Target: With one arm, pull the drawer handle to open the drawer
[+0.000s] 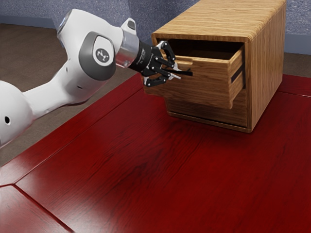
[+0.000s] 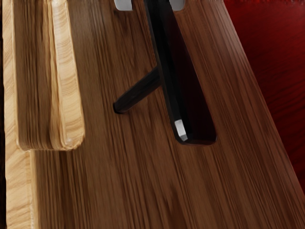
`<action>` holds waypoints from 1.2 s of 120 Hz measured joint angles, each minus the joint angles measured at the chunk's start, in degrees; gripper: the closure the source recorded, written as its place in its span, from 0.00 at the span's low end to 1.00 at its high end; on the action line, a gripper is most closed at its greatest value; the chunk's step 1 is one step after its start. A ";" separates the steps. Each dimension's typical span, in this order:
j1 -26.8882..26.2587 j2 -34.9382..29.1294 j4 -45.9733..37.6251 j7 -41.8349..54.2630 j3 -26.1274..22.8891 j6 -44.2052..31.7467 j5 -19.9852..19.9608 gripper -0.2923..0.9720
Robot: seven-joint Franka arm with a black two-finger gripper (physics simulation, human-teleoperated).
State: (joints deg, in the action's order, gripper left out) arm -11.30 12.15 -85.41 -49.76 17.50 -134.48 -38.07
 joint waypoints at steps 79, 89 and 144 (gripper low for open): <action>0.04 -4.14 -4.66 0.45 -0.97 -0.04 -0.06 0.79; 0.05 -4.95 -5.57 0.57 -1.01 -0.06 -0.06 0.80; 3.29 -8.53 -9.38 0.78 -4.35 -0.10 0.18 0.81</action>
State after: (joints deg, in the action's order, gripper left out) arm -8.02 3.62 -94.79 -48.98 13.15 -134.57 -37.89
